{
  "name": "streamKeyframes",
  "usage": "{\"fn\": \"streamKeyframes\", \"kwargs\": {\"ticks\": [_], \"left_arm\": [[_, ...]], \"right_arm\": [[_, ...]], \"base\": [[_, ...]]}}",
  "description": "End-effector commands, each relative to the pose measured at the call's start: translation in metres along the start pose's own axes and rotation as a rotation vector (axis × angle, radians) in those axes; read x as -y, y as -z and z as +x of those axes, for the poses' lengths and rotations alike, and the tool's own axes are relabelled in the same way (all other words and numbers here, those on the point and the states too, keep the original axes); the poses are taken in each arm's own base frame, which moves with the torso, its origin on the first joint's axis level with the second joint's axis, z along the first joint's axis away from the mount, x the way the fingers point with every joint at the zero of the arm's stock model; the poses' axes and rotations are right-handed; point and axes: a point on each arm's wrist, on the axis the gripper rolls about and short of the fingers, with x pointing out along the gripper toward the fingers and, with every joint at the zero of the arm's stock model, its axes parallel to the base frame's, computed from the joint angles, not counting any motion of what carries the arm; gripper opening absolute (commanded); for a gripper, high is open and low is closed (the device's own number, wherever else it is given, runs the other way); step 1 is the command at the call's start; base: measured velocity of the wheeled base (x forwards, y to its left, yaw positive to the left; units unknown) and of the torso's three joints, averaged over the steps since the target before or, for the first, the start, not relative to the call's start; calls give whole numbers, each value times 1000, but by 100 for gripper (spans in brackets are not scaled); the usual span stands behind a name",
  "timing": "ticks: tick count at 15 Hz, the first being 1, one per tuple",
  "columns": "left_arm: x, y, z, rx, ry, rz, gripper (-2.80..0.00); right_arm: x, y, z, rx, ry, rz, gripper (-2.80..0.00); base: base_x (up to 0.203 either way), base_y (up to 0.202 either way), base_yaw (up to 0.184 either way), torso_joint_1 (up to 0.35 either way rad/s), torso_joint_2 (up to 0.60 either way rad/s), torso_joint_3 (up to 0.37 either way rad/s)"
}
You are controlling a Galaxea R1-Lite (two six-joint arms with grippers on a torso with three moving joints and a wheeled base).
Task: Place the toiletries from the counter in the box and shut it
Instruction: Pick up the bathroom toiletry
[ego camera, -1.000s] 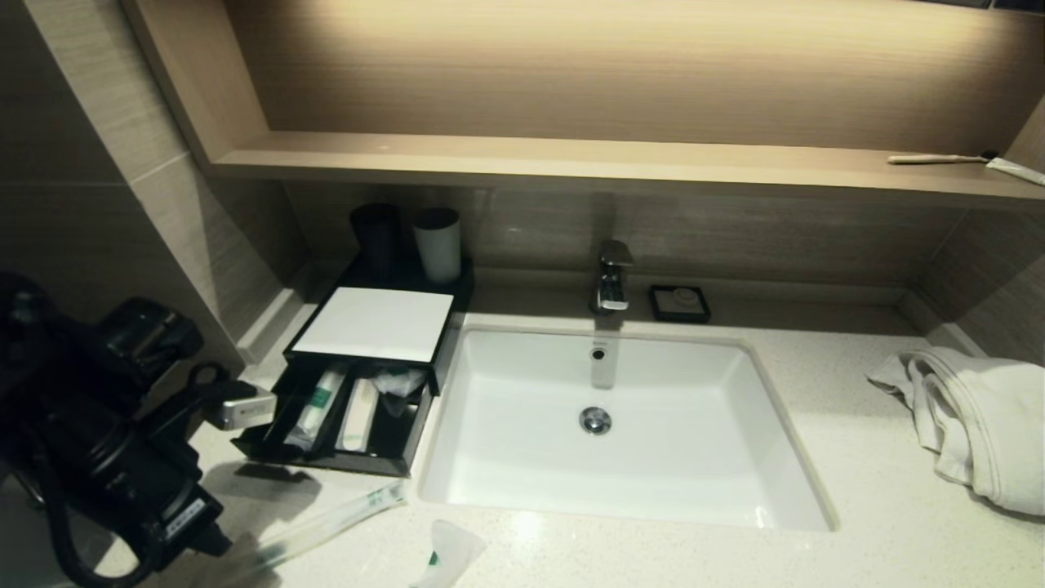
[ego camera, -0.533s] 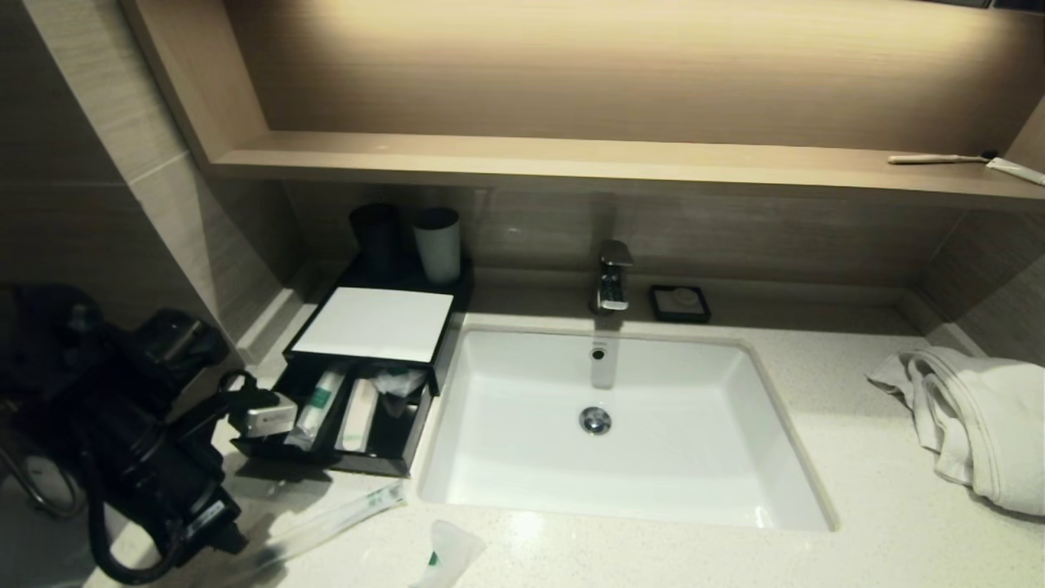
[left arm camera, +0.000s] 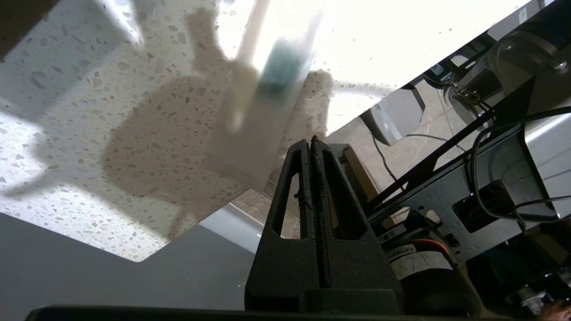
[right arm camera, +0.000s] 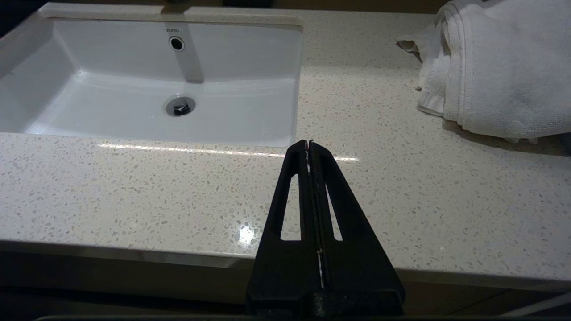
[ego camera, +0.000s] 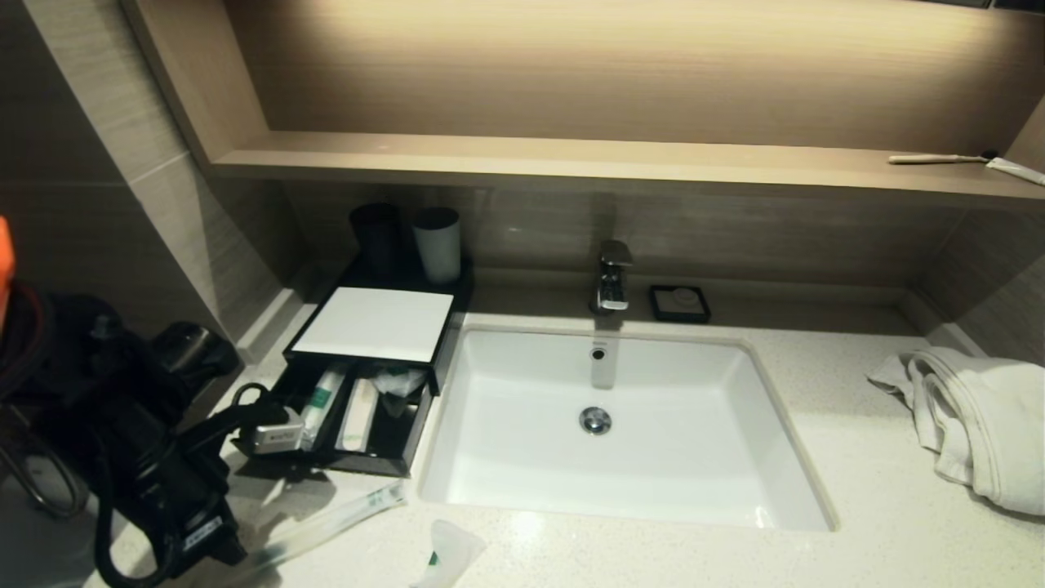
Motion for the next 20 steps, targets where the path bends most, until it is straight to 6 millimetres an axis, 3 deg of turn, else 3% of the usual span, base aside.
{"fn": "streamKeyframes", "kwargs": {"ticks": [1, 14, 15, 16, 20], "left_arm": [[0, 0, 2, -9, 9, 8, -280], [7, 3, 7, -49, 9, 92, -280], [6, 3, 8, -49, 7, 92, -259], [5, 1, 9, -39, 0, 97, 0], [2, -1, 13, -20, -20, 104, 0]], "right_arm": [[0, 0, 0, 0, 0, 0, -280], [0, 0, 0, 0, 0, 0, -280], [0, 0, 0, 0, 0, 0, -280], [0, 0, 0, 0, 0, 0, -280], [0, 0, 0, 0, 0, 0, -280]], "base": [[0, 0, 0, 0, 0, 0], [0, 0, 0, 0, 0, 0], [0, 0, 0, 0, 0, 0], [0, 0, 0, 0, 0, 0], [0, 0, 0, 0, 0, 0]]}}
